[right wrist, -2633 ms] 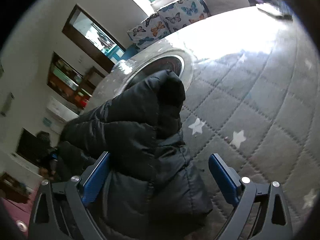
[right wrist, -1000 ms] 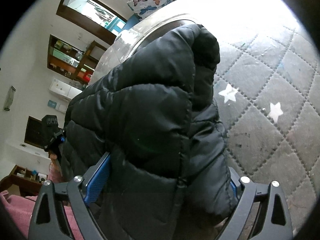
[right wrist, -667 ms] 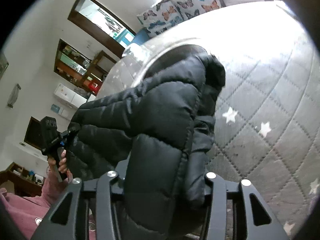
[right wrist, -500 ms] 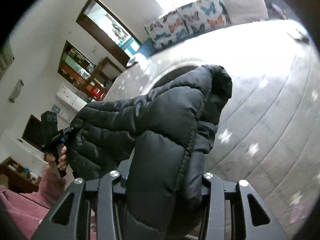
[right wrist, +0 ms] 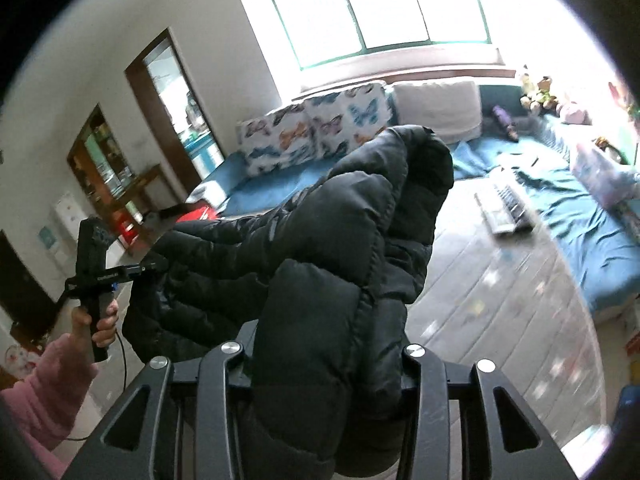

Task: Fold large clothes
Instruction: 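Lay the folded jacket down on the mattress and open both grippers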

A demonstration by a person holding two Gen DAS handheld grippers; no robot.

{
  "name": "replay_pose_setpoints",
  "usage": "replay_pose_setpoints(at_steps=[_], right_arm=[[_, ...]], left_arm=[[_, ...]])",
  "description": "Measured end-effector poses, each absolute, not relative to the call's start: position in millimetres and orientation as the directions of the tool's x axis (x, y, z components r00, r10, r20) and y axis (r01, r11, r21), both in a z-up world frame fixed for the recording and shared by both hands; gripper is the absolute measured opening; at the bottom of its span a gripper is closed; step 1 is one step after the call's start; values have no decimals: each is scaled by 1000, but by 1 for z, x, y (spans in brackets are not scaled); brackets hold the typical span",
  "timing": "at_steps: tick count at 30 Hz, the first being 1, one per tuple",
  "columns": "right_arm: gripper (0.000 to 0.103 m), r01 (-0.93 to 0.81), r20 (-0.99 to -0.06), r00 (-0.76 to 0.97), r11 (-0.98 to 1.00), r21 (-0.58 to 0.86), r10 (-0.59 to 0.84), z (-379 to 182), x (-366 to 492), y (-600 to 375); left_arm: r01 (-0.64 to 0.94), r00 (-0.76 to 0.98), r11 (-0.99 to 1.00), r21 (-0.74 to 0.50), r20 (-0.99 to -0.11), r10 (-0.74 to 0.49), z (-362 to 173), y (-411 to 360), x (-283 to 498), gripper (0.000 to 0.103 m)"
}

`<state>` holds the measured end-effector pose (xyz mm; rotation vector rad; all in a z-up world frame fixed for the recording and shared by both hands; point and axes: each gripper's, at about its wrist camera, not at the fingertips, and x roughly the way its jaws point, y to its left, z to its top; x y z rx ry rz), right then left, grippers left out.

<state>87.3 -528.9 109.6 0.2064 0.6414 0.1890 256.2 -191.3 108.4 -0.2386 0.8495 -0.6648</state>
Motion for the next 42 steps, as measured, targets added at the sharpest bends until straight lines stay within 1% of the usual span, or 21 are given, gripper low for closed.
replay_pose_setpoints(at_steps=[2, 4, 6, 7, 8, 9, 10, 11, 12, 13, 14, 15, 16, 17, 19, 20, 25, 28, 32, 37, 42], right_arm=[[45, -79, -578, 788, 966, 247, 212, 104, 103, -546], [46, -30, -606, 775, 969, 246, 178, 88, 122, -560], [51, 9, -658, 737, 972, 236, 152, 69, 138, -573], [51, 55, -700, 703, 972, 227, 124, 53, 151, -579], [54, 92, -733, 675, 975, 202, 88, 37, 159, -583], [59, 114, -748, 661, 977, 179, 60, 30, 162, -589], [61, 153, -768, 640, 976, 154, 21, 15, 166, -595], [63, 170, -781, 625, 976, 136, 0, 4, 168, -598], [67, 189, -797, 604, 974, 127, -13, -5, 170, -602], [69, 201, -804, 595, 970, 134, -12, -12, 170, -604], [72, 214, -806, 592, 966, 143, -11, -17, 170, -608], [79, 236, -811, 584, 961, 145, -21, -21, 169, -611], [82, 254, -816, 577, 958, 130, -42, -25, 169, -612], [84, 252, -815, 576, 961, 112, -56, -23, 170, -611], [85, 269, -811, 578, 959, 86, -89, -13, 165, -606], [85, 276, -809, 578, 958, 73, -104, -5, 164, -604], [85, 313, -747, 612, 947, -72, -260, 34, 139, -588], [85, 316, -730, 614, 941, -121, -300, 45, 128, -578], [85, 305, -706, 641, 944, -127, -302, 53, 107, -556], [85, 255, -661, 697, 957, -137, -280, 50, 70, -505], [85, 214, -636, 733, 969, -123, -242, 34, 35, -456]], left_arm=[[446, 469, 782, -435, -630, -618, 109, -215, 285, 56], [435, 474, 805, -404, -657, -586, 103, -234, 307, 54], [445, 465, 807, -389, -670, -579, 96, -251, 324, 54], [445, 457, 814, -373, -687, -564, 91, -258, 332, 55], [444, 454, 823, -354, -703, -547, 83, -263, 333, 57], [442, 454, 833, -332, -719, -527, 74, -269, 336, 57], [443, 454, 846, -296, -739, -497, 63, -273, 335, 57], [447, 459, 861, -241, -765, -453, 53, -277, 334, 60], [452, 456, 868, -207, -782, -424, 41, -279, 330, 66], [457, 451, 869, -192, -792, -412, 33, -282, 331, 68], [455, 450, 869, -196, -791, -414, 25, -283, 328, 73], [448, 450, 870, -204, -790, -417, 19, -283, 328, 77], [437, 445, 871, -222, -789, -424, 15, -283, 330, 79], [426, 440, 873, -237, -789, -429, 11, -279, 329, 81], [403, 421, 876, -263, -797, -433, 8, -274, 328, 81], [403, 421, 879, -256, -801, -426, 7, -270, 324, 81], [422, 493, 898, -126, -799, -344, 26, -259, 278, 81], [441, 526, 895, -69, -789, -319, 39, -257, 241, 81], [451, 571, 892, -6, -766, -294, 54, -255, 196, 82], [449, 598, 893, -14, -738, -312, 71, -246, 134, 84], [428, 619, 903, -30, -719, -317, 81, -236, 80, 85]])
